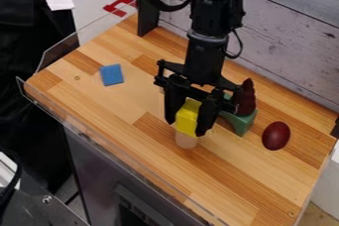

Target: Put the yellow cube on top of the cylinder

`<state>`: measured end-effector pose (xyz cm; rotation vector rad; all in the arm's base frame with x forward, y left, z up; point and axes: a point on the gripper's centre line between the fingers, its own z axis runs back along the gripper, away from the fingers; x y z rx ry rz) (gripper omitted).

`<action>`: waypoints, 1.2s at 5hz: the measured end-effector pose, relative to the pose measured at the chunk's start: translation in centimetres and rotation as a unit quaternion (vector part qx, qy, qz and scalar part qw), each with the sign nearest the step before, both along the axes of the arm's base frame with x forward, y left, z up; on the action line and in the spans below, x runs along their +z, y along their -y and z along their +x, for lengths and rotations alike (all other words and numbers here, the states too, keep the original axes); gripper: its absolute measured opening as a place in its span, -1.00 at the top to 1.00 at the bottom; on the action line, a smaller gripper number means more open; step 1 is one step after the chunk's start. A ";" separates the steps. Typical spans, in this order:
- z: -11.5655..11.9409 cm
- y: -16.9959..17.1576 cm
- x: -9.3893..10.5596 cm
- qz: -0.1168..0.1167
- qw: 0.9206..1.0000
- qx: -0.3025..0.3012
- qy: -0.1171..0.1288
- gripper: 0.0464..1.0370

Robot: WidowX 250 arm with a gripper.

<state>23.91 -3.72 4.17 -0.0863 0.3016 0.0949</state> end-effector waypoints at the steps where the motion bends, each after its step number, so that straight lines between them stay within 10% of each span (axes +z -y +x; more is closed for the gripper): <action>1: -0.6 0.1 -0.3 -0.002 1.000 0.019 -0.012 -0.81; 5: 0.6 -3.2 7.4 -0.027 0.992 0.091 0.079 -0.92; 6: 1.5 -5.9 5.7 -0.008 0.992 0.106 0.069 -0.92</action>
